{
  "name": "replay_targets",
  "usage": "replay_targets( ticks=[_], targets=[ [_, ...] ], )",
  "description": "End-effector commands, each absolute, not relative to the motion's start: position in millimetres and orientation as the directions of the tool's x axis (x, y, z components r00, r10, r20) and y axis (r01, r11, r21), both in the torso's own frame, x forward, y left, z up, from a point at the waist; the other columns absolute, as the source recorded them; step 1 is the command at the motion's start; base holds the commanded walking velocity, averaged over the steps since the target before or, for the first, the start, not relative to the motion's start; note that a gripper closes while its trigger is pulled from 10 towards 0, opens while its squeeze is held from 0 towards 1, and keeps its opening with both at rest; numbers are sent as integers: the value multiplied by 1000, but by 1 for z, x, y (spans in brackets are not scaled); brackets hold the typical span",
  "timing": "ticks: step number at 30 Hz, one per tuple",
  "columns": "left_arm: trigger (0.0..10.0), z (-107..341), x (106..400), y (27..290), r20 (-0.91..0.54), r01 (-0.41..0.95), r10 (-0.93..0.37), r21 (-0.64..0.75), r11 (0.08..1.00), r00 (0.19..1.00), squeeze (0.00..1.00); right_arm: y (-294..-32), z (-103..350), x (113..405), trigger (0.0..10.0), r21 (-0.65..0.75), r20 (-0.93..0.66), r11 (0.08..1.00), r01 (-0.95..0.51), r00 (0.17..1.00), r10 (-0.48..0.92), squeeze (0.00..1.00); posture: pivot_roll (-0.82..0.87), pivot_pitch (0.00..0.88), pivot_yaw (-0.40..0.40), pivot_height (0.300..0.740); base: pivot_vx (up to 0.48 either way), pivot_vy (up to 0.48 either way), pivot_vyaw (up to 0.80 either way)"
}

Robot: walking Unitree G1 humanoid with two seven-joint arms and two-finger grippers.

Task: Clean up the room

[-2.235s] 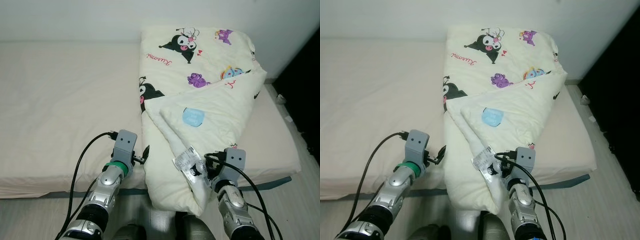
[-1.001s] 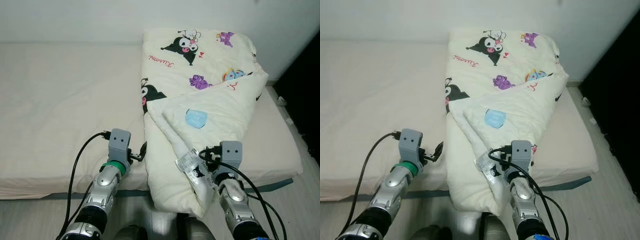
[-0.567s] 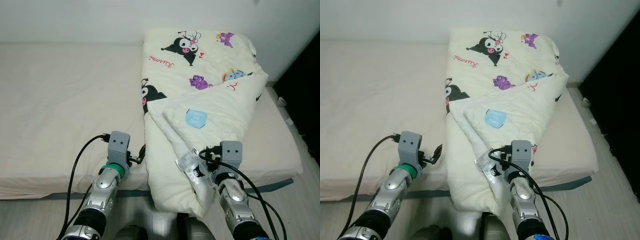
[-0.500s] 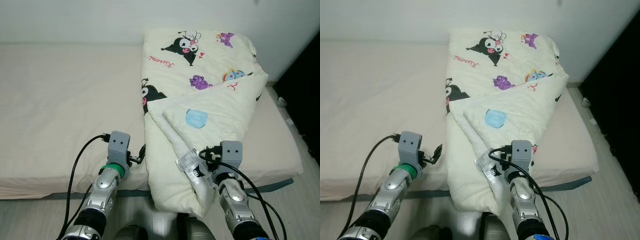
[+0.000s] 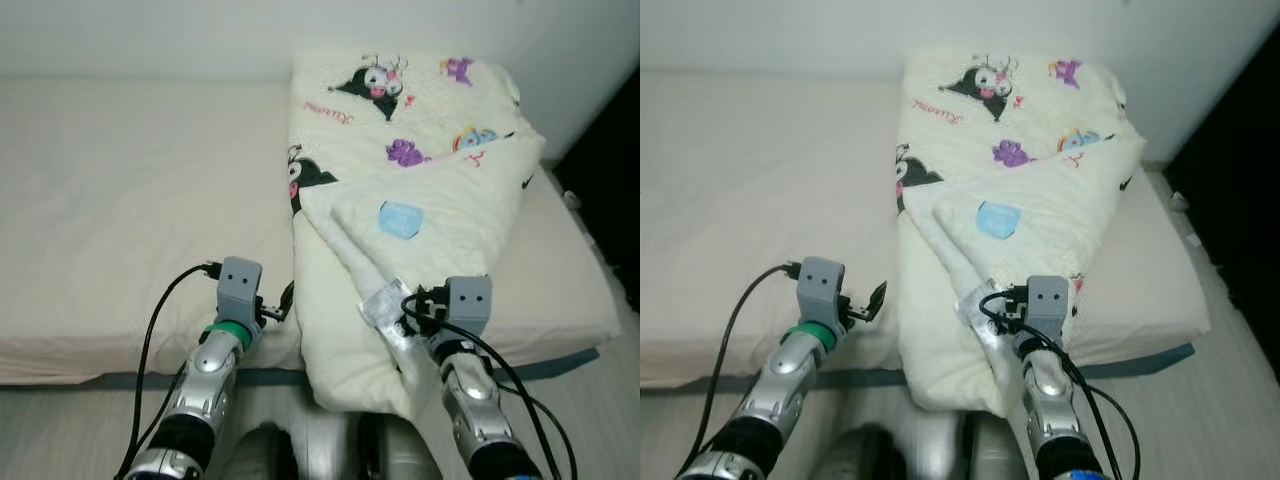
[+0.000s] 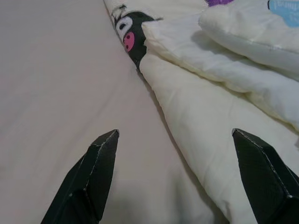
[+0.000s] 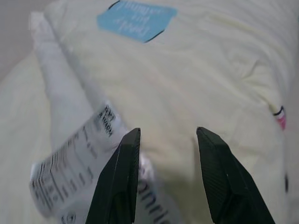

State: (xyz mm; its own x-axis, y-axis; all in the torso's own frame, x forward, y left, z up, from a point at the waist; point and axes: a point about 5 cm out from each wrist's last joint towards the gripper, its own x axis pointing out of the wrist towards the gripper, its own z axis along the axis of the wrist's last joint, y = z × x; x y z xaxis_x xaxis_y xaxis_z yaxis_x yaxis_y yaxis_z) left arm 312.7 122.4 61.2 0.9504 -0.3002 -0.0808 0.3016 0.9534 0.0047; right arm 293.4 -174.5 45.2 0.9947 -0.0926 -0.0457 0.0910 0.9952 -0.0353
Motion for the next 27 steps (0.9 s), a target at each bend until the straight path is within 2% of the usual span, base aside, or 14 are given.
replay_targets(
  ticks=[1, 12, 19, 27],
  targets=[
    [10000, 56, 307, 122, -100, 311, -310, -3, 950, 946, 0, -176, 44, 289, 10000, -52, -42, 993, 105, 993, -107, 0, -30, 180, 74, 640, 0, 0, 0],
    [10000, 71, 305, 114, -27, 371, -372, -37, 928, 928, 0, -177, 66, 292, 10000, -68, 75, 988, 140, 988, -135, 0, -25, 207, 80, 640, 0, 0, 0],
    [10000, 82, 306, 112, 12, 393, -393, -56, 918, 919, 0, -178, 68, 294, 10000, -88, 71, 988, 129, 990, -123, 0, -24, 210, 85, 630, 0, 0, 0],
    [10000, 89, 309, 118, 39, 378, -376, -66, 924, 926, 0, -163, 80, 300, 10000, -115, 113, 993, -1, 993, 14, 0, -28, 204, 78, 620, 0, 0, 0]
  ],
)
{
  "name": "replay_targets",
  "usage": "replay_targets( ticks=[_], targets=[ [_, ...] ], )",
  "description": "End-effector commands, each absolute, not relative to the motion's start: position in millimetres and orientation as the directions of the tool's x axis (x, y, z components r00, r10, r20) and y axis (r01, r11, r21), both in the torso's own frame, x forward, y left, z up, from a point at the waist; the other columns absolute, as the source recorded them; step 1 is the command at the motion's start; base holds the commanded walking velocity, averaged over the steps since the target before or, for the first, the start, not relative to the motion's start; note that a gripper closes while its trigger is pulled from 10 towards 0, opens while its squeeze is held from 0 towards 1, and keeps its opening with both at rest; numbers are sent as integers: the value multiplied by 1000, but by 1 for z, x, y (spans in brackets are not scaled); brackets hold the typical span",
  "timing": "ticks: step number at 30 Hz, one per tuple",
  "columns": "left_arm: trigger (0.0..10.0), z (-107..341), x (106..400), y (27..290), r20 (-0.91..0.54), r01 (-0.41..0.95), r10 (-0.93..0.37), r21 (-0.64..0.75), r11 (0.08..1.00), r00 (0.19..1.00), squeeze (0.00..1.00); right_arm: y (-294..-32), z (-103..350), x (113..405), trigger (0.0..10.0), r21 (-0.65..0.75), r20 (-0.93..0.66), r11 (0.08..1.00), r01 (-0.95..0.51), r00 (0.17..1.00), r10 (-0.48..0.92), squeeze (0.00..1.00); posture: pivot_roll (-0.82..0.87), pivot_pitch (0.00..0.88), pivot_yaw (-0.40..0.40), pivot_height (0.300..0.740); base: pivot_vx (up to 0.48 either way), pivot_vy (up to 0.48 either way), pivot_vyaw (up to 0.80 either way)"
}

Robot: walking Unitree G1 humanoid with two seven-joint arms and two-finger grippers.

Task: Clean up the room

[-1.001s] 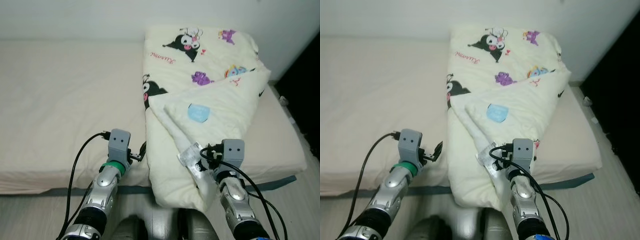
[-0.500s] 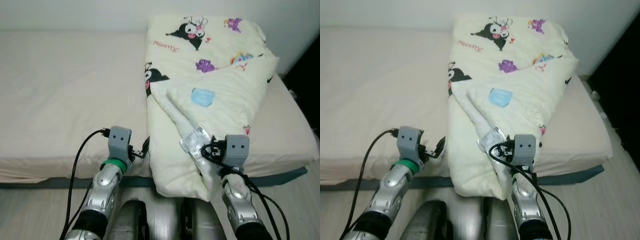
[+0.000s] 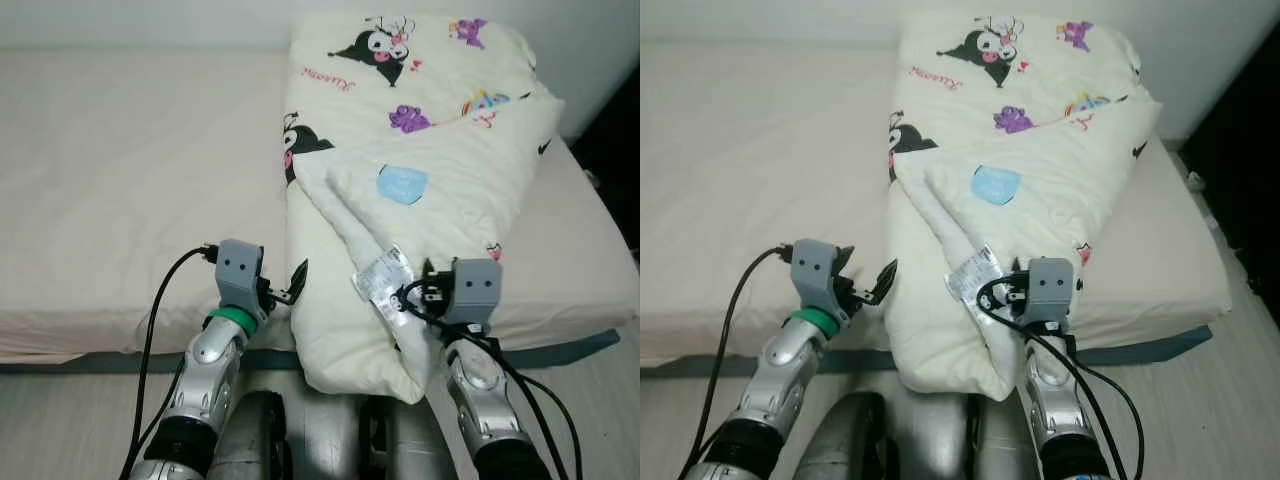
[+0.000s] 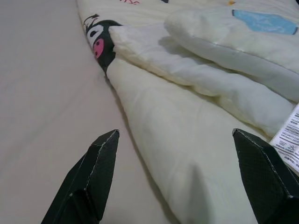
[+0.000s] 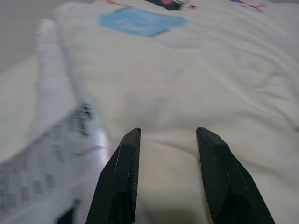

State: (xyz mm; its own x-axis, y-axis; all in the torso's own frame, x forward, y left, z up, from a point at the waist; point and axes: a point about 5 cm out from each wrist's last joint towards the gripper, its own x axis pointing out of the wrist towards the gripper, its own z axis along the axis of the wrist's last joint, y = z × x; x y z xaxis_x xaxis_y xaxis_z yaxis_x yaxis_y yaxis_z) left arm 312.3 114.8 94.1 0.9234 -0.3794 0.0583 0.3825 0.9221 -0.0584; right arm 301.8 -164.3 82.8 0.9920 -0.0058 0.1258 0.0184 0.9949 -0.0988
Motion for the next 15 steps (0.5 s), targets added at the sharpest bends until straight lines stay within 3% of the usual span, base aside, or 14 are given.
replay_targets(
  ticks=[1, 7, 11, 12, 13, 15],
  targets=[
    [10000, 92, 309, 119, 48, 386, -383, -70, 920, 922, 0, -159, 83, 301, 10000, -124, 119, 992, -27, 992, 42, 0, -28, 203, 73, 620, 0, 0, 0],
    [10000, 98, 306, 119, 62, 443, -440, -61, 894, 896, 0, -132, 88, 312, 10000, -230, 79, 952, -202, 971, 225, 0, -28, 194, 65, 620, 0, 0, 0],
    [10000, 99, 305, 118, 64, 452, -448, -60, 890, 892, 0, -130, 90, 315, 10000, -254, 71, 945, -205, 971, 229, 0, -29, 192, 61, 620, 0, 0, 0],
    [10000, 99, 304, 116, 66, 466, -462, -58, 883, 884, 0, -132, 91, 318, 10000, -249, 72, 950, -189, 974, 213, 306, -28, 192, 56, 620, 0, 0, 0],
    [10000, 101, 302, 113, 70, 499, -495, -58, 865, 866, 0, -135, 95, 323, 10000, -281, 69, 947, -156, 981, 182, 1000, -28, 196, 52, 620, 0, 0, 0],
    [10000, 102, 300, 112, 73, 522, -517, -57, 851, 853, 0, -137, 97, 326, 10000, -314, 66, 939, -139, 984, 168, 1000, -28, 196, 52, 620, 0, 0, 0]
  ],
)
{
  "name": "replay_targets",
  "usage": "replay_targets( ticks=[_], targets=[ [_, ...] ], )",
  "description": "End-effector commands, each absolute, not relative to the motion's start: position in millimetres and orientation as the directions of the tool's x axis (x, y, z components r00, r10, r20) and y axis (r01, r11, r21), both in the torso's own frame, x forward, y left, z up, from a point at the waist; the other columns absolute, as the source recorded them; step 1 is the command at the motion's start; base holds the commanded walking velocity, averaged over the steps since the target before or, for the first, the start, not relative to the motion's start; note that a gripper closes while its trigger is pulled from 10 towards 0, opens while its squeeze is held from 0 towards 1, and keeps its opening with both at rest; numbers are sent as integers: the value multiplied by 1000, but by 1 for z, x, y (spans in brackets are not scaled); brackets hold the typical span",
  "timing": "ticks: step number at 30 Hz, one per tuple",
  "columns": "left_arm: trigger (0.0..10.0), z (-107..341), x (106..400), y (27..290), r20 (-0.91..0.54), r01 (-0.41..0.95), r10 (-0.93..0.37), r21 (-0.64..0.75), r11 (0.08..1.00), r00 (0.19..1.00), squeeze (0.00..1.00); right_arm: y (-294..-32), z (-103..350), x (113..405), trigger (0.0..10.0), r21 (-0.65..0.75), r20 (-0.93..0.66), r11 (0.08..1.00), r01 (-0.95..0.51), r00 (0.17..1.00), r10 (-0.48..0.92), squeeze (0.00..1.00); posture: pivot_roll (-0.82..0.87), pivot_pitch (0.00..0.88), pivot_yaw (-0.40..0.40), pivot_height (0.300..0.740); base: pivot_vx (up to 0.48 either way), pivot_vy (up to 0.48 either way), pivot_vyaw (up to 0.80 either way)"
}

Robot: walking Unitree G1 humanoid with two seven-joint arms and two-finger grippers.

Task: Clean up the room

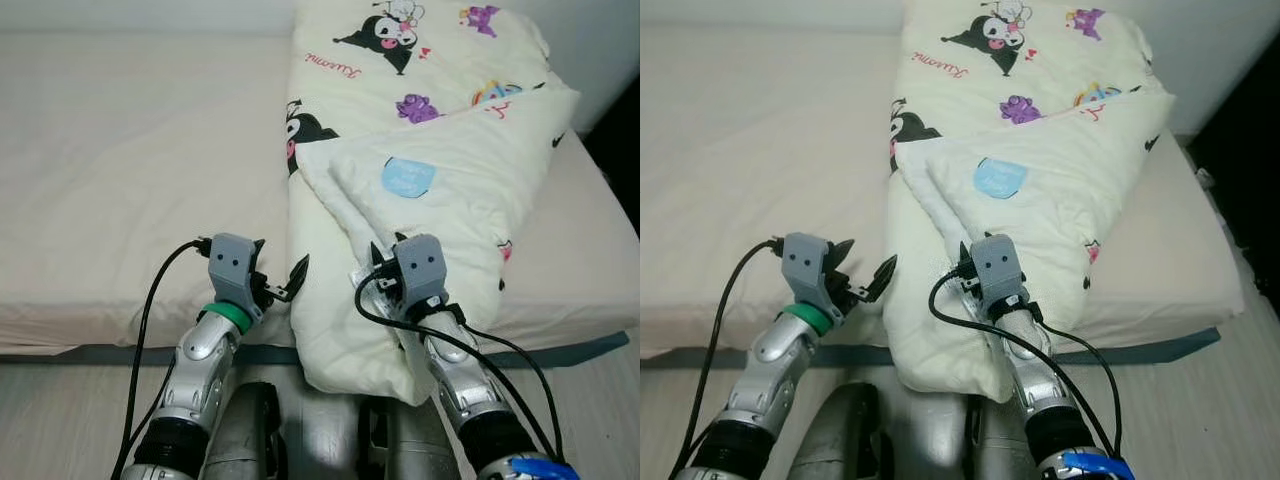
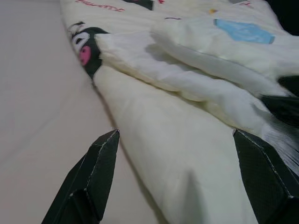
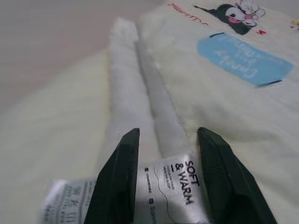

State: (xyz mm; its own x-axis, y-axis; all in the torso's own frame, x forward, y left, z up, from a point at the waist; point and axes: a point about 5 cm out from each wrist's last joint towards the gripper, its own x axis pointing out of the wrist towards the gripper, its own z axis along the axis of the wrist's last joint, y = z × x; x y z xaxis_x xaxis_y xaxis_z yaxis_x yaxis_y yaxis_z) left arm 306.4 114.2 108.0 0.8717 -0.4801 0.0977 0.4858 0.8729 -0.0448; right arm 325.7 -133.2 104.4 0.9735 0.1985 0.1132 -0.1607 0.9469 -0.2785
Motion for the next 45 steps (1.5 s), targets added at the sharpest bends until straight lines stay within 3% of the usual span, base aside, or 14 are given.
replay_targets(
  ticks=[1, 10, 19, 25, 26, 29, 30, 37, 42, 45],
  targets=[
    [10000, 103, 299, 111, 74, 538, -534, -56, 841, 842, 0, -137, 99, 329, 10000, -341, 68, 931, -131, 984, 164, 1000, -28, 196, 52, 620, 0, 0, 0],
    [10000, 104, 297, 111, 67, 571, -567, -48, 820, 821, 0, -118, 106, 341, 10000, -440, 7, 868, -232, 965, 262, 1000, -25, 209, 55, 620, 0, 0, 0],
    [10000, 107, 292, 106, 67, 634, -631, -52, 772, 773, 0, -97, 110, 345, 10000, -370, -23, 874, -315, 943, 331, 1000, -29, 215, 54, 620, 0, 0, 0],
    [10000, 106, 289, 103, 55, 654, -652, -51, 755, 756, 0, -90, 103, 351, 10000, -497, -146, 791, -356, 933, 328, 1000, -27, 217, 53, 620, 0, 0, 0],
    [10000, 106, 289, 103, 56, 656, -653, -52, 753, 755, 0, -92, 100, 352, 10000, -517, -171, 778, -357, 934, 315, 463, -25, 216, 50, 620, 0, 0, 0],
    [10000, 106, 288, 102, 57, 658, -655, -53, 751, 753, 0, -94, 98, 352, 10000, -532, -194, 767, -358, 934, 301, 463, -25, 216, 50, 620, 0, 0, 0],
    [10000, 107, 288, 101, 58, 659, -656, -55, 750, 752, 0, -98, 94, 353, 10000, -560, -227, 748, -358, 934, 277, 0, -24, 216, 46, 620, 0, 0, 0],
    [10000, 107, 287, 100, 58, 665, -662, -63, 744, 747, 0, -121, 85, 356, 10000, -659, -278, 693, -292, 951, 137, 0, -22, 215, 42, 620, 0, 0, 0],
    [10000, 108, 287, 100, 61, 666, -663, -63, 743, 746, 0, -151, 98, 361, 10000, -699, -182, 705, -120, 983, -14, 0, -22, 215, 42, 620, 0, 0, 0],
    [10000, 109, 287, 99, 63, 666, -663, -60, 743, 746, 0, -174, 110, 361, 10000, -697, -53, 714, 66, 988, -143, 0, -29, 211, 46, 620, 0, 0, 0]
  ],
)
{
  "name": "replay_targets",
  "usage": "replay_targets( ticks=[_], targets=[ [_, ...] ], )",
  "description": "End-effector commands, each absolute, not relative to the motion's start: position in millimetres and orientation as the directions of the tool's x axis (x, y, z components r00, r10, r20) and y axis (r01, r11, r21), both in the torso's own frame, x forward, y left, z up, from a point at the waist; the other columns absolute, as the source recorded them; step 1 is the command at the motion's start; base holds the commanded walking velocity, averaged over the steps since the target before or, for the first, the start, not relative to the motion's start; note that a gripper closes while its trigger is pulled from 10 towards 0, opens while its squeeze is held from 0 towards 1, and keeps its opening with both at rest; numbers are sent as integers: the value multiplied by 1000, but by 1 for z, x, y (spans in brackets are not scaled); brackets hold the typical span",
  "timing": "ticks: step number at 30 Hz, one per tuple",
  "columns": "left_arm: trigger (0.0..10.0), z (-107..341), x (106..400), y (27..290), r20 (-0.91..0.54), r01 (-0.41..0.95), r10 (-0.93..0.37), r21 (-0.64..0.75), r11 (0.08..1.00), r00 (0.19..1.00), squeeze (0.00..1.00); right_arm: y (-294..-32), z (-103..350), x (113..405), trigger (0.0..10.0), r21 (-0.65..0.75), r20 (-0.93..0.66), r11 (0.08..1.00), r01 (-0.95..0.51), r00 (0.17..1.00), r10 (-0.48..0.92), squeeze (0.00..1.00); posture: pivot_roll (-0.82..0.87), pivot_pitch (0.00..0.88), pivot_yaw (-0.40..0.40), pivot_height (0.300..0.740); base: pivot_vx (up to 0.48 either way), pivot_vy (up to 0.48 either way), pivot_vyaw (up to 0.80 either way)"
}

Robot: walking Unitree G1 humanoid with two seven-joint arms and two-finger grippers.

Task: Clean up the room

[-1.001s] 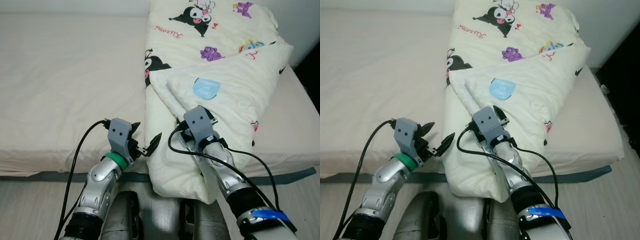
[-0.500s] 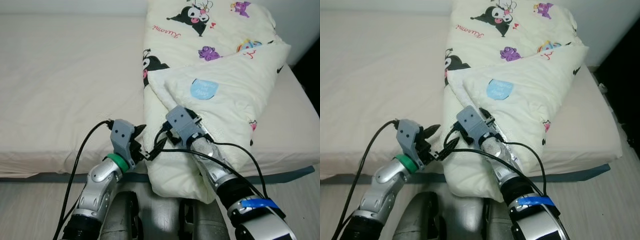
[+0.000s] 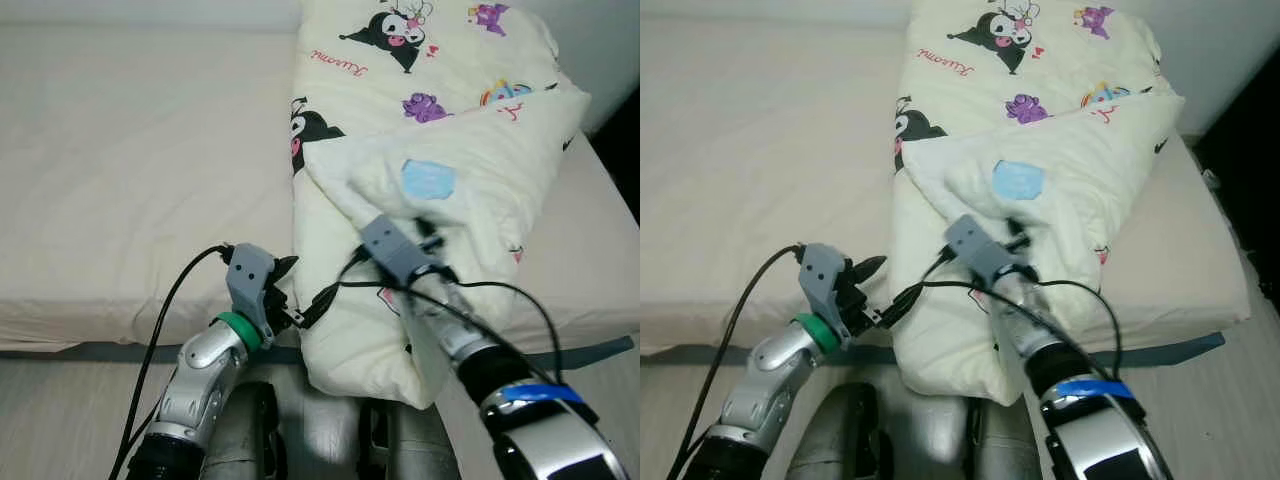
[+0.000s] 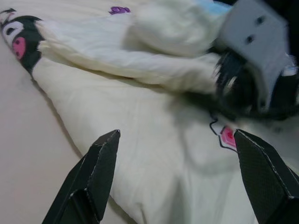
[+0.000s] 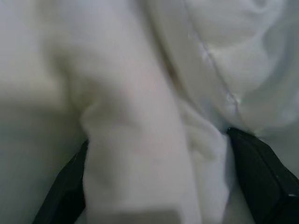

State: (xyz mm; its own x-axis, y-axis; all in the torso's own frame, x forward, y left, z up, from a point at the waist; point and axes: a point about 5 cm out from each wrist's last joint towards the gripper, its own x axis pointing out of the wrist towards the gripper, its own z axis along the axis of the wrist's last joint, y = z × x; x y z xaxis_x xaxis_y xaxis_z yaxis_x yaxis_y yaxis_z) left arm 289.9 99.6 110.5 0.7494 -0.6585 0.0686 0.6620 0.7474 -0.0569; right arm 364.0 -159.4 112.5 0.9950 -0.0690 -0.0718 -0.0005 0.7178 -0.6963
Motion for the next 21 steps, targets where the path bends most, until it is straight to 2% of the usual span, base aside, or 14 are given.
replay_targets(
  ticks=[1, 5, 9, 12, 18, 21],
  targets=[
    [10000, 109, 288, 99, 63, 666, -663, -58, 743, 746, 0, -179, 112, 359, 10000, -686, -28, 720, 108, 984, -175, 0, -29, 211, 47, 620, 0, 0, 0],
    [10000, 109, 287, 98, 60, 670, -667, -54, 741, 743, 0, -191, 112, 347, 10000, -594, 26, 770, 233, 962, -271, 0, -27, 208, 47, 620, 0, 0, 0],
    [10000, 109, 287, 98, 56, 674, -672, -46, 737, 738, 0, -202, 112, 335, 10000, -536, 83, 772, 342, 931, -355, 0, -25, 206, 47, 620, 0, 0, 0],
    [10000, 109, 286, 99, 51, 682, -680, -40, 731, 732, 0, -218, 101, 304, 10000, -449, 141, 744, 494, 862, -488, 0, -17, 202, 49, 620, 0, 0, 0],
    [10000, 109, 284, 100, 46, 690, -688, -31, 723, 724, 0, -228, 86, 276, 10000, -368, 120, 720, 588, 798, -590, 0, -10, 199, 47, 620, 0, 0, 0],
    [10000, 110, 284, 101, 52, 689, -687, -36, 724, 725, 0, -229, 85, 266, 10000, -338, 153, 721, 605, 791, -592, 0, -4, 191, 48, 620, 0, 0, 0]
  ],
)
